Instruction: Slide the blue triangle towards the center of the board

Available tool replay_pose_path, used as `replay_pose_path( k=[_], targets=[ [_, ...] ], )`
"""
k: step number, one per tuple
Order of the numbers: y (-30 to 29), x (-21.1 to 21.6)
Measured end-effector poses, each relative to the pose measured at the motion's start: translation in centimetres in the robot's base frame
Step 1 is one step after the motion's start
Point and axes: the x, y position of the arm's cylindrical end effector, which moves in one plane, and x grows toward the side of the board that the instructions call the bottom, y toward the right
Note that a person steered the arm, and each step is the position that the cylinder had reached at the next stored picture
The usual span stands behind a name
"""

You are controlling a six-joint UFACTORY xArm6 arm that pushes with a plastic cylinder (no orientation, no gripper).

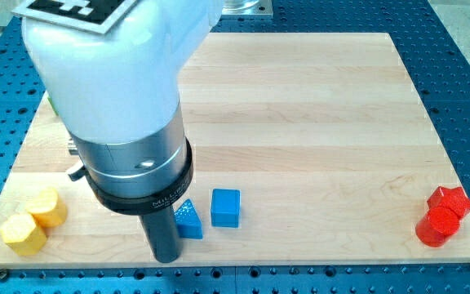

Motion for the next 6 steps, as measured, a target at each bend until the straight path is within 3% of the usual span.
replay_pose_path(
  k=[2, 4, 6],
  targets=[
    [-0.1, 0.0],
    [2.0, -2.8],
    [7.9, -11.6]
  ],
)
